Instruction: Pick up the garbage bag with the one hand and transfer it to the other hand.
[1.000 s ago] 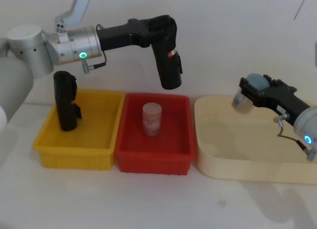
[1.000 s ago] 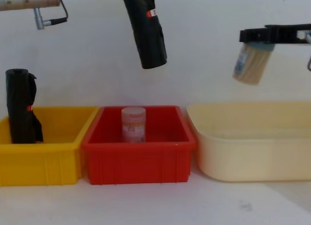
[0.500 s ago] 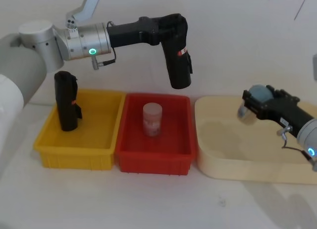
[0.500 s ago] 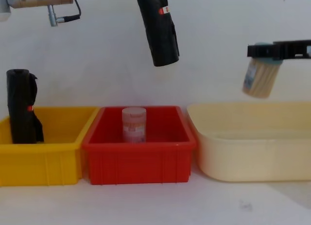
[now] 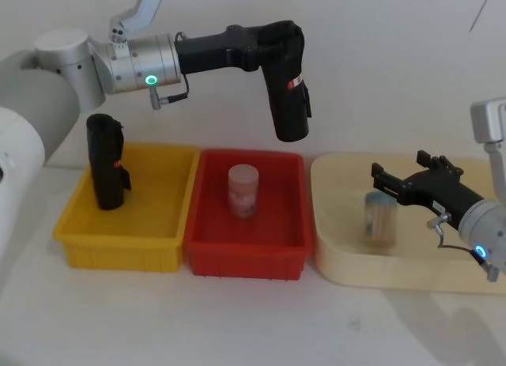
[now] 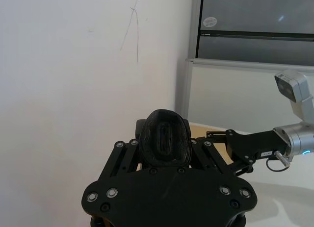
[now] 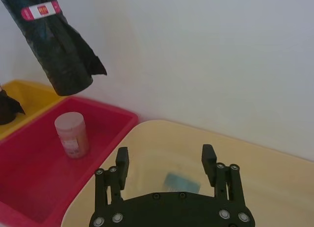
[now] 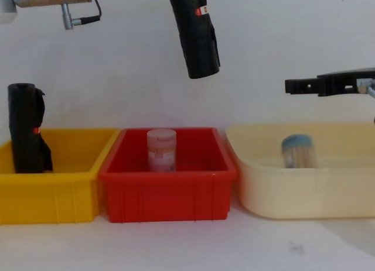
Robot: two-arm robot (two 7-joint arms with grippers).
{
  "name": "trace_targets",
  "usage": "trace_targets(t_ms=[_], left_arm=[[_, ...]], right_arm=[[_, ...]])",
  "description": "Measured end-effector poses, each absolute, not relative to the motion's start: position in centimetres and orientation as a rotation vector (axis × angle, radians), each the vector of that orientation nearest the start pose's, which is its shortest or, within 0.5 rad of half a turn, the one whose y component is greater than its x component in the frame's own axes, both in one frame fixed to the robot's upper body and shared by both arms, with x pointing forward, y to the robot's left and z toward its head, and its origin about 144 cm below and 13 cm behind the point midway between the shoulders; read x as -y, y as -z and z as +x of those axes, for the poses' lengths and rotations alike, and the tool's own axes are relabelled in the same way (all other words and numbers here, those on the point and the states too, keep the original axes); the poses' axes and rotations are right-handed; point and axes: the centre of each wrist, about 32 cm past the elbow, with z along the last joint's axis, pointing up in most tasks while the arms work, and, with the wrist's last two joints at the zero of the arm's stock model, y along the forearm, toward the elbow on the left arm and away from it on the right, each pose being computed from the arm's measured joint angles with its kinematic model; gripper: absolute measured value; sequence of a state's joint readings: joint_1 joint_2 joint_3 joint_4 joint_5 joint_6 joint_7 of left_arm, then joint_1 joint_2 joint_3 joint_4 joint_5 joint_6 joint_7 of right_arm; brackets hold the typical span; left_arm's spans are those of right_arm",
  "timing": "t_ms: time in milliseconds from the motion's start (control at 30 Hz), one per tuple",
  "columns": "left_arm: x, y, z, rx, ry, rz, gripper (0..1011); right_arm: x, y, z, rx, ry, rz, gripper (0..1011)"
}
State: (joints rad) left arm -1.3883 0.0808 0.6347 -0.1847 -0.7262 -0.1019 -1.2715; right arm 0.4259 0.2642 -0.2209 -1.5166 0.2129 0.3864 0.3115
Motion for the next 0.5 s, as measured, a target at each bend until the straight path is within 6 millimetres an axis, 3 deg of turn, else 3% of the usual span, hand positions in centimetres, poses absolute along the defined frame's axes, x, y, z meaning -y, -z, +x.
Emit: trace_targets(t_ms=[167,500], left_arm=[[-24.08,-138.01,73.53,0.053,-0.274,-0.097,364],[-24.01,-138.06,73.56,0.053,-0.271,-0.097,364]], right_arm=[[23.96,-127.21,55.77,0.027,1.094,-0.164,1001],[23.83,-127.30,55.71,0.039,1.086,-0.160,1001]])
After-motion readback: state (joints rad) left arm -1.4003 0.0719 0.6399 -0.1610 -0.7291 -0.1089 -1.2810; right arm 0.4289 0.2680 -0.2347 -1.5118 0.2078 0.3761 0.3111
